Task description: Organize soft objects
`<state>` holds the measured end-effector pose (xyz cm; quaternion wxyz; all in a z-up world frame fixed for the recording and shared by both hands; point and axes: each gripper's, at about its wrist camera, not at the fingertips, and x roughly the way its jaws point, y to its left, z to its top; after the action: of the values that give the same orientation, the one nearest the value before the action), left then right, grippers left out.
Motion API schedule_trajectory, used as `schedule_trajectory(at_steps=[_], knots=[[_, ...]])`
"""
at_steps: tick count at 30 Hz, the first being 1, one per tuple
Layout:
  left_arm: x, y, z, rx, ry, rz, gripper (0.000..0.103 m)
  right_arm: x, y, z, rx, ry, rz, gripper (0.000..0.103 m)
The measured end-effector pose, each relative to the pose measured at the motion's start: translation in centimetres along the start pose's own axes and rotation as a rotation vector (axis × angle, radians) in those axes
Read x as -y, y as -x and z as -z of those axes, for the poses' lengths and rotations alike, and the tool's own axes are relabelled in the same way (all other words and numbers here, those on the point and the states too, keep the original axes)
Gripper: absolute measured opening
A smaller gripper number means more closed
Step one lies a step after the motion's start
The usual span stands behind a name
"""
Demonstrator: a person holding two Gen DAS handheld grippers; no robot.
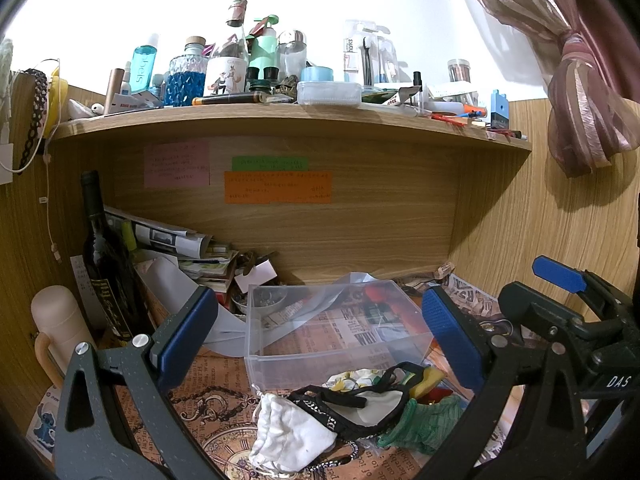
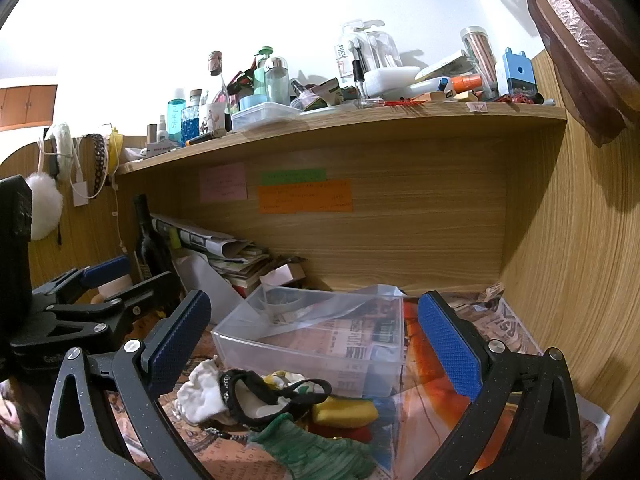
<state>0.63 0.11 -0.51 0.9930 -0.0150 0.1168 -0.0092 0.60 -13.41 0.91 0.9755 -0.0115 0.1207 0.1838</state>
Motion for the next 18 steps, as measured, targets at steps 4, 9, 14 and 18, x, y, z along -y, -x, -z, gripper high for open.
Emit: schedule_trajectory(at_steps=[4, 9, 14, 18], knots=[[0.01, -0.05, 0.10, 0.000, 0.000, 0.000, 0.103, -0.14, 0.01, -0.01, 0.000, -0.001, -0.001, 0.103], [0.02, -0.09, 0.15, -0.001, 0.002, 0.000, 0.103, -0.23, 0.00, -0.06, -0.001, -0.003, -0.001, 0.103], [0.10, -0.10, 0.22, -0.001, 0.000, 0.001, 0.103, -0.32, 0.02, -0.07, -0.002, -0.005, -0.006, 0.103], [0.24, -0.09, 0.33, -0.001, 0.001, 0.002, 0.103, -0.49, 0.02, -0.05, -0.002, -0.003, -0.011, 0.103]])
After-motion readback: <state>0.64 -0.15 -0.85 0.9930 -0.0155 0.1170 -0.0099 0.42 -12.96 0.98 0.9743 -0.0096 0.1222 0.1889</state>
